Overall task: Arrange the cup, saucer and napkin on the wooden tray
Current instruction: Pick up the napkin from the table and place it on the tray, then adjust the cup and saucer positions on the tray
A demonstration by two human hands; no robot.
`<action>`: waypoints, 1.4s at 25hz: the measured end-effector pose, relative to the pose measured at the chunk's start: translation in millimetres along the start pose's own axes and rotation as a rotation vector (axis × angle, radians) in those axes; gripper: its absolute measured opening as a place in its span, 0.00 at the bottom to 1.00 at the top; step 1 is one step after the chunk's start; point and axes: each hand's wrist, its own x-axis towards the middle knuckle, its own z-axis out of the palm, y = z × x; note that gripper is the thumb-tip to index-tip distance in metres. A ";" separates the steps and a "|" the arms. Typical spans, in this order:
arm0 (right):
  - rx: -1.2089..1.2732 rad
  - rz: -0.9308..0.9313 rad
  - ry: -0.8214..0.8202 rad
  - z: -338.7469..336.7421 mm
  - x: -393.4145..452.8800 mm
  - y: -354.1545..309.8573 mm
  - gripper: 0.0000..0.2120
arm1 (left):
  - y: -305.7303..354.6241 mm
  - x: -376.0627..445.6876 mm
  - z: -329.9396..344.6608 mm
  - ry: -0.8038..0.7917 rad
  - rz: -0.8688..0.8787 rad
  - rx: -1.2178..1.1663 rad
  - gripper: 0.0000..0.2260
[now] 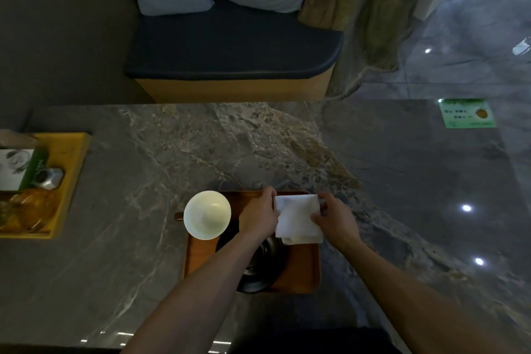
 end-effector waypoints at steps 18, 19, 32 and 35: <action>-0.099 -0.041 0.041 -4.2 -34.4 1.0 0.30 | -12.0 -29.7 -5.0 0.126 0.138 -0.045 0.15; -0.160 -0.076 0.058 -6.7 -40.2 1.6 0.28 | -13.6 -37.7 -4.0 0.120 0.144 -0.057 0.14; -0.733 -0.478 -0.128 -14.3 -105.1 5.6 0.18 | -108.1 -147.7 3.9 0.093 0.097 0.075 0.12; -0.732 -0.511 -0.195 -11.3 -122.6 -12.1 0.33 | -133.1 -162.5 -4.3 0.075 0.042 0.065 0.09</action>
